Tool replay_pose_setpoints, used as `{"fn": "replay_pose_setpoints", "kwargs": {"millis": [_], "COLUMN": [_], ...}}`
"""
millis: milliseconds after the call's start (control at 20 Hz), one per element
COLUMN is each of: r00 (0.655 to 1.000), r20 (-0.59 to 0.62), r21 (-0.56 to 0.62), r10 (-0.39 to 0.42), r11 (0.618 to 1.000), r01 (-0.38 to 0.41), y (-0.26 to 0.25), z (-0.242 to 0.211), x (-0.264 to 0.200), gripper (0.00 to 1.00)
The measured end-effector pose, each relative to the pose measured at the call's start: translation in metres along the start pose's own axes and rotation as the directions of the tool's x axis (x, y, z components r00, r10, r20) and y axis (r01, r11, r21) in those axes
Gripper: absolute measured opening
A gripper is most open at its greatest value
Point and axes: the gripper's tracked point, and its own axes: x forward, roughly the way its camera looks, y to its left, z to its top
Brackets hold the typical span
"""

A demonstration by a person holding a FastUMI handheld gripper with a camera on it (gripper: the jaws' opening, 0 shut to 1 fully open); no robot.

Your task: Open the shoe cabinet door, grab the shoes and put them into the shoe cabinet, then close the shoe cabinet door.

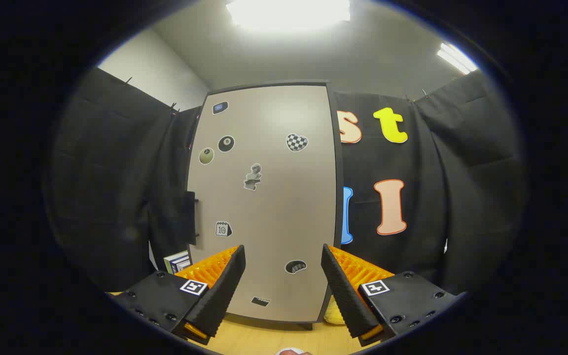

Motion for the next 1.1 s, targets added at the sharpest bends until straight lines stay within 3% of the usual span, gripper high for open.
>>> {"fn": "replay_pose_setpoints", "kwargs": {"millis": [250,600,1100], "r00": [0.998,0.995,0.994], "r20": [-0.015,-0.049,-0.092], "r21": [-0.006,-0.038,-0.008], "r10": [-0.063,-0.086,-0.055], "r11": [0.998,0.996,0.998], "r01": [0.063,0.084,0.055], "y": [0.016,0.051,0.087], "z": [0.004,-0.002,0.001], "x": [-0.016,-0.039,-0.04], "gripper": [0.97,0.97,0.97]}}
